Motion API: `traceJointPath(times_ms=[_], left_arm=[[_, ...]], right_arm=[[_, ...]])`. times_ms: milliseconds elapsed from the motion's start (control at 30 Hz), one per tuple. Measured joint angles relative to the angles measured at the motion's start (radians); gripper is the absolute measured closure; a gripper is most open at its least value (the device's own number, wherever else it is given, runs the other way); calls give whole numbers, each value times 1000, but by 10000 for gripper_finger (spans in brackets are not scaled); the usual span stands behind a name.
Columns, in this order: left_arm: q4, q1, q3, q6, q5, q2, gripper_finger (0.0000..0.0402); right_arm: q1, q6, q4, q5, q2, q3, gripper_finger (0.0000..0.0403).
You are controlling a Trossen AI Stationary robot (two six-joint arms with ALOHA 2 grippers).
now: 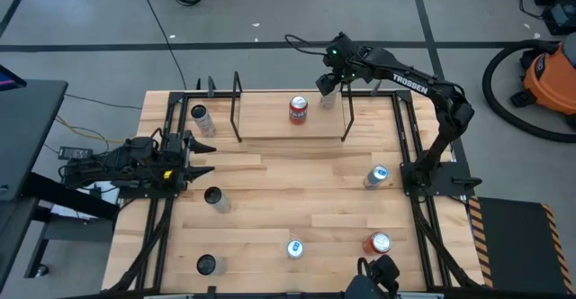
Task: Place canned beverage on shelf
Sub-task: Adjust the soda cans on the shelf
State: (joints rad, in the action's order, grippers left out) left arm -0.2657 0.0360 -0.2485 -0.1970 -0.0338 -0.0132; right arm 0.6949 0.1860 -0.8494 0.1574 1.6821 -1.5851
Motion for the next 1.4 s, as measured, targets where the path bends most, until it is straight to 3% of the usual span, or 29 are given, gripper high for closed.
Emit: traceJointPath(times_ms=[267,433,700,1167,1400], left_arm=[[0,0,0,1,0,0,92],[0,0,0,2,0,0,92],[5,0,0,1,0,0,92],[8,0,0,0,0,0,92],[7,0,0,-1,0,0,92]], right_arm=[[-33,-5,-10,-31,0,-66,59],[-120,-42,-20,-132,0,-66,59],[-242,-66,25,-129,14,-65,67],[-261,-55,87,-129,90,-62,190],[-259,-55,94,-147,119,-61,228]])
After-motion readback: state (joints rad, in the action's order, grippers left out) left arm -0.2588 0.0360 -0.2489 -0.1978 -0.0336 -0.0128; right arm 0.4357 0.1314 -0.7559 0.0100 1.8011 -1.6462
